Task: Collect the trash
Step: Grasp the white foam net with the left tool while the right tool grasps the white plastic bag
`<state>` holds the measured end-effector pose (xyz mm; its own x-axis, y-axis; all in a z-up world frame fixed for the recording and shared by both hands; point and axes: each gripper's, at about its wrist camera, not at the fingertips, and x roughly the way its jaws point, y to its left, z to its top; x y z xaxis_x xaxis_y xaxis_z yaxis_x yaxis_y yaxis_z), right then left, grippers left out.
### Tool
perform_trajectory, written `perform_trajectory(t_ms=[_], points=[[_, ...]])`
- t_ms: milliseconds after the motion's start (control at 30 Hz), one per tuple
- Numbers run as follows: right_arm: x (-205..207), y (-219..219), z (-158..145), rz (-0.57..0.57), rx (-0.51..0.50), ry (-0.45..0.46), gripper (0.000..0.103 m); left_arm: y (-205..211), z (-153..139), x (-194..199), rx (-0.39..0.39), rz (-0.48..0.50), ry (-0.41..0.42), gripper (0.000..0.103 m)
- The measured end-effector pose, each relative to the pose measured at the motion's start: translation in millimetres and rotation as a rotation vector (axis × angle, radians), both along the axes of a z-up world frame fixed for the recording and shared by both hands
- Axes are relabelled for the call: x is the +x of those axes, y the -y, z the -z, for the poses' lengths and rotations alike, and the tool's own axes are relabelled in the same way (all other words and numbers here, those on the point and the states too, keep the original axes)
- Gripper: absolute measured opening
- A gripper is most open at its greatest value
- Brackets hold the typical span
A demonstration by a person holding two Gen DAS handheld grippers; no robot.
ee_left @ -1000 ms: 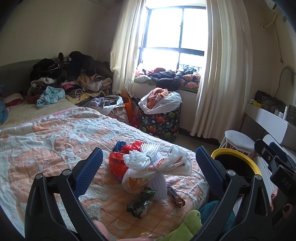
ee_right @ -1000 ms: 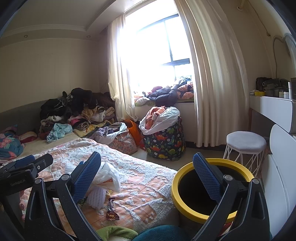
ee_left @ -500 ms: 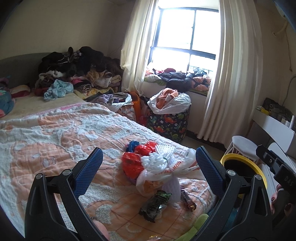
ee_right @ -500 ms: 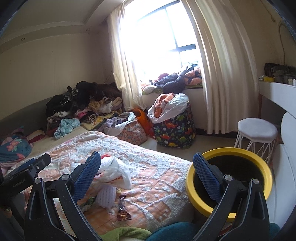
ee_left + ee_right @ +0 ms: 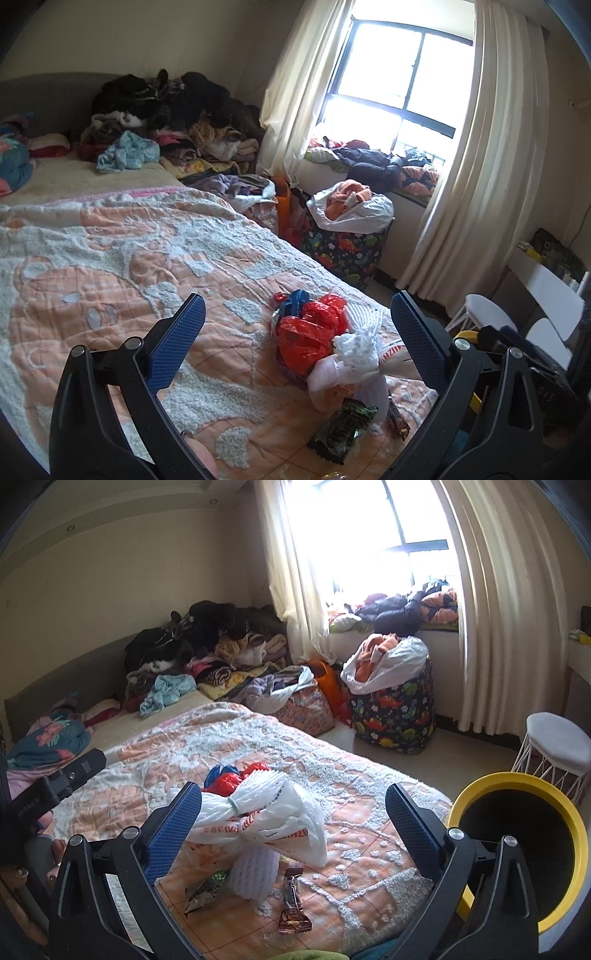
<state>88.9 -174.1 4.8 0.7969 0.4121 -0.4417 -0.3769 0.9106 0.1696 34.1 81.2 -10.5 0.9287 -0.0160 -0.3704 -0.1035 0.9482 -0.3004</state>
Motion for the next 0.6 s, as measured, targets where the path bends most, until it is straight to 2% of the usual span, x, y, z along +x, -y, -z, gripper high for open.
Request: perform_trajectory(t_ms=[133, 267, 367, 400, 433, 500, 533, 600], points=[[26, -2, 15, -0.018, -0.007, -0.093, 0.097, -4, 4, 17, -0.055, 0.034, -0.011, 0.092], [50, -4, 31, -0.046, 0.003, -0.194, 0.097, 2, 12, 38, -0.104, 0.122, -0.058, 0.092], [65, -7, 44, -0.075, 0.012, -0.259, 0.096, 11, 18, 50, -0.108, 0.172, -0.098, 0.092], [68, -7, 48, -0.087, 0.017, -0.275, 0.090, 15, 22, 54, -0.110, 0.191, -0.113, 0.092], [72, -10, 51, -0.092, 0.015, -0.290, 0.076, 17, 24, 57, -0.114, 0.204, -0.124, 0.092], [75, -13, 56, -0.113, 0.019, -0.321, 0.063, 24, 30, 61, -0.119, 0.242, -0.145, 0.092], [76, -13, 58, -0.125, 0.022, -0.326, 0.051, 26, 33, 63, -0.117, 0.253, -0.158, 0.090], [73, -16, 58, -0.148, 0.025, -0.318, 0.040, 32, 38, 67, -0.111, 0.273, -0.186, 0.078]])
